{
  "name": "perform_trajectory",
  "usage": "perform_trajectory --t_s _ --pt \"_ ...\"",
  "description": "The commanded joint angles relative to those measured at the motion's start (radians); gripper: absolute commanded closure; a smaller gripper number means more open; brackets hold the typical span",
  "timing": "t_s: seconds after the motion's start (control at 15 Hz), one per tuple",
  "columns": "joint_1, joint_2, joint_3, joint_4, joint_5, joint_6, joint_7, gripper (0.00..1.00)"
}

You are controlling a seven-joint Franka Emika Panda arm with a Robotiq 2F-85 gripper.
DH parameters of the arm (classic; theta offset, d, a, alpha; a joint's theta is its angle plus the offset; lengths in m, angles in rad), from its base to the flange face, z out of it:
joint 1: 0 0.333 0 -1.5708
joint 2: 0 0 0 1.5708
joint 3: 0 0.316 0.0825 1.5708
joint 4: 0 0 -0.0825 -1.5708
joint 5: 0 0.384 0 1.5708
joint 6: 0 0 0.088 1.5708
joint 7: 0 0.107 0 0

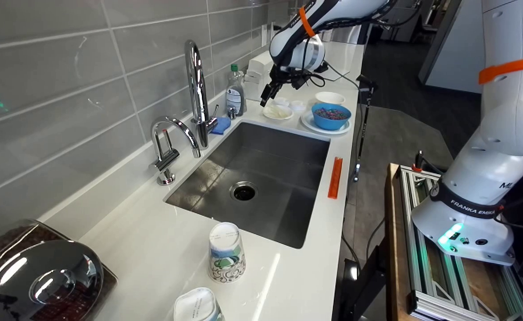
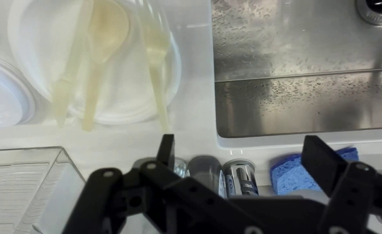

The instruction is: Put one fork on the right cup

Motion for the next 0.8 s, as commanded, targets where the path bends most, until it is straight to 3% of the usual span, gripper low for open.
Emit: perform_trajectory --t_s 0.0,0.73 --pt "-0.027 0.069 0.014 0.053 -0.014 0.024 -0.009 0.0" --pt "-0.088 0.204 0.037 0.191 -0.037 0.051 -0.006 0.0"
